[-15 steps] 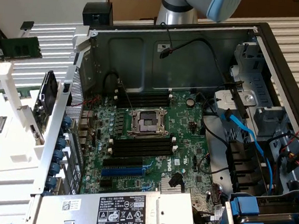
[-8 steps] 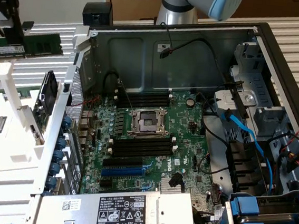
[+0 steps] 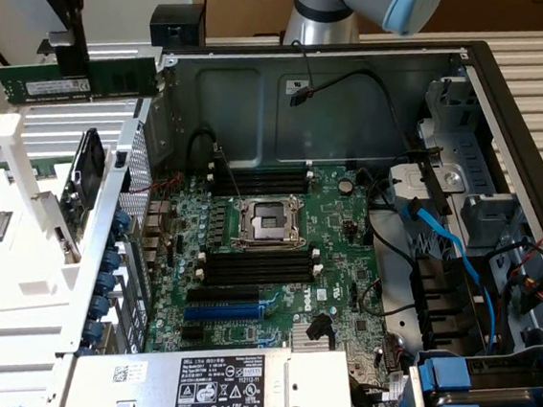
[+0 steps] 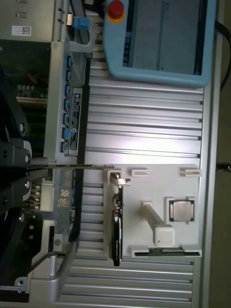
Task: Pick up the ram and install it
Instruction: 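Insert the ram into the slot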
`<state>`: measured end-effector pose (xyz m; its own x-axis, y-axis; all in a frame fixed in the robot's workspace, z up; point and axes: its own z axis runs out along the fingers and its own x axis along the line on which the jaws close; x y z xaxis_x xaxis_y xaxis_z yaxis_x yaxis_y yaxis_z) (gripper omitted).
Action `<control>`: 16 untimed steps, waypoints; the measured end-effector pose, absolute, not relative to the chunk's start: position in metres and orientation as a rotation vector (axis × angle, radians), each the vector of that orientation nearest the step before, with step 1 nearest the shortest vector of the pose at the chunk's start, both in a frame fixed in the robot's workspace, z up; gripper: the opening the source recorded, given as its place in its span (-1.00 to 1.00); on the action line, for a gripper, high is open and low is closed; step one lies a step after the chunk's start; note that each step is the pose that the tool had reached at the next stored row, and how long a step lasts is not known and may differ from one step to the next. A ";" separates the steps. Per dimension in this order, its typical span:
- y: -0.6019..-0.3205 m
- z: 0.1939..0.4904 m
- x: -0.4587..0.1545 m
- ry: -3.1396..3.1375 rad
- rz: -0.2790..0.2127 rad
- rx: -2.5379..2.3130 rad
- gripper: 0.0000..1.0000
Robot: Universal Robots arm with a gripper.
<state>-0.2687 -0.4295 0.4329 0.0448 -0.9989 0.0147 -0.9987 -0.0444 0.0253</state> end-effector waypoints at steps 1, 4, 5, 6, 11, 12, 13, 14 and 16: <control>-0.429 0.433 -0.259 -2.152 -0.011 2.250 -0.76; -0.429 0.433 -0.247 -2.152 -0.011 2.250 -0.76; -0.429 0.433 -0.245 -2.152 -0.011 2.250 -0.76; -0.429 0.433 -0.242 -2.152 -0.011 2.250 -0.76; -0.429 0.433 -0.230 -2.153 -0.011 2.250 -0.76; -0.429 0.433 -0.228 -2.153 -0.011 2.249 -0.76; -0.429 0.433 -0.226 -2.153 -0.011 2.249 -0.76; -0.428 0.433 -0.224 -2.153 -0.012 2.249 -0.76; -0.428 0.433 -0.220 -2.155 -0.013 2.249 -0.76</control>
<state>-0.2199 -0.4281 0.4329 0.0429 -0.9990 0.0130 -0.9988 -0.0426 0.0252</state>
